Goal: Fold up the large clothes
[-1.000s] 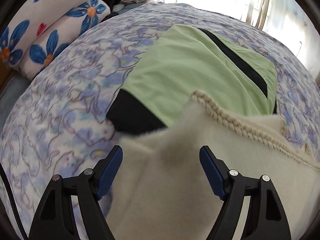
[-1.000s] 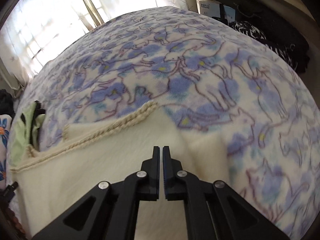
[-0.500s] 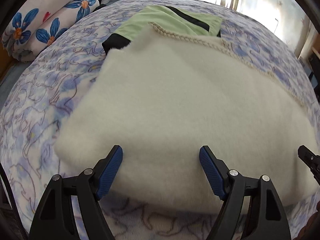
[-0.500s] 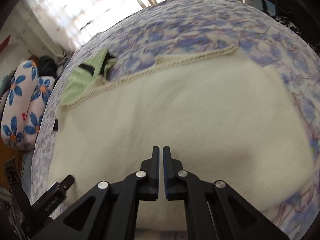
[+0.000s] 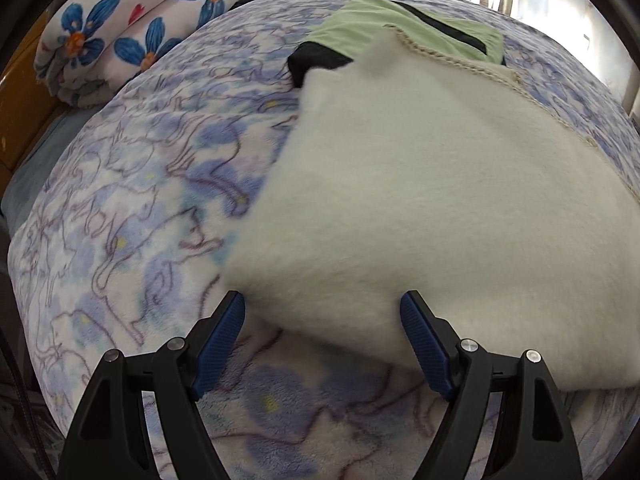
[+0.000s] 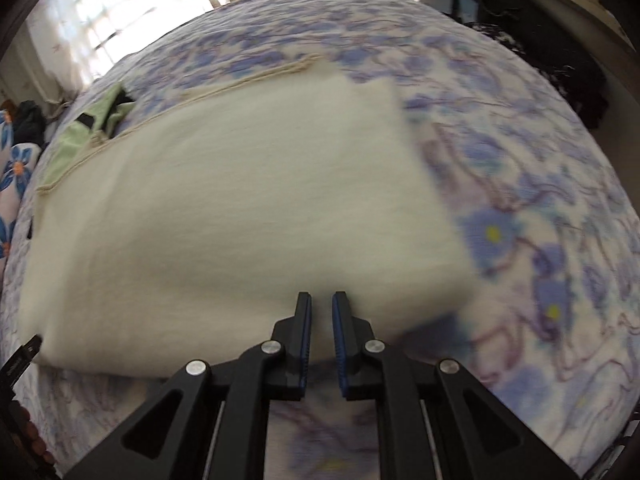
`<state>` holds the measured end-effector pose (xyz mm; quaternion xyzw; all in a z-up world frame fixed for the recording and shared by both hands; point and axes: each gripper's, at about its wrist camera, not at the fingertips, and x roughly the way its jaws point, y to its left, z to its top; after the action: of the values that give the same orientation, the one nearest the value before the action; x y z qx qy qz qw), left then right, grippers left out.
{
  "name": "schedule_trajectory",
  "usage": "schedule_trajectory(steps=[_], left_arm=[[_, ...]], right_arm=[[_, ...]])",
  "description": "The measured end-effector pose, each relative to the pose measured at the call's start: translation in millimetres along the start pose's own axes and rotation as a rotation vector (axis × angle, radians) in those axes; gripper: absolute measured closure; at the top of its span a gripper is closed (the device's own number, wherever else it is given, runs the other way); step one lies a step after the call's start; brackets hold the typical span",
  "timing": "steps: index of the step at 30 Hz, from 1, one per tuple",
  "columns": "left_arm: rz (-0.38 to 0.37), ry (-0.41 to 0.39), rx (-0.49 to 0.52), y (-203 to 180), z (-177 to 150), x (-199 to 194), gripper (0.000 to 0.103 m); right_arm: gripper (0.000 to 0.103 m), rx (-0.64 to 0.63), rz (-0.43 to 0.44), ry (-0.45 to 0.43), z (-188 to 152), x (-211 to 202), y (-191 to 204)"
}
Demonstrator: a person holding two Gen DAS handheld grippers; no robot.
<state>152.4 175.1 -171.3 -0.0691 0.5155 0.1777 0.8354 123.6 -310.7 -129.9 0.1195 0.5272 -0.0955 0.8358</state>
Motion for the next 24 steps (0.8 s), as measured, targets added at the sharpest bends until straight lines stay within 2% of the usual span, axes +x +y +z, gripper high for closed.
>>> schedule_trajectory(steps=[3,8,14,20,24], left_arm=[[-0.009,0.016,-0.045,7,0,2,0.023],[0.003,0.026,-0.071,6,0,2,0.023],[-0.018,0.055,-0.108,10,2,1,0.023],[-0.025,0.060,-0.120,14,3,-7,0.023],[-0.035,0.074,-0.135,19,2,-13,0.023]], right_arm=[[0.093,0.030,-0.008,0.003,2,-1,-11],[0.092,0.059,-0.025,0.007,3,-1,-8],[0.091,0.101,-0.014,0.019,3,-6,-9],[0.080,0.111,-0.010,0.026,2,-13,-8],[0.079,0.116,0.002,0.029,1,-19,-6]])
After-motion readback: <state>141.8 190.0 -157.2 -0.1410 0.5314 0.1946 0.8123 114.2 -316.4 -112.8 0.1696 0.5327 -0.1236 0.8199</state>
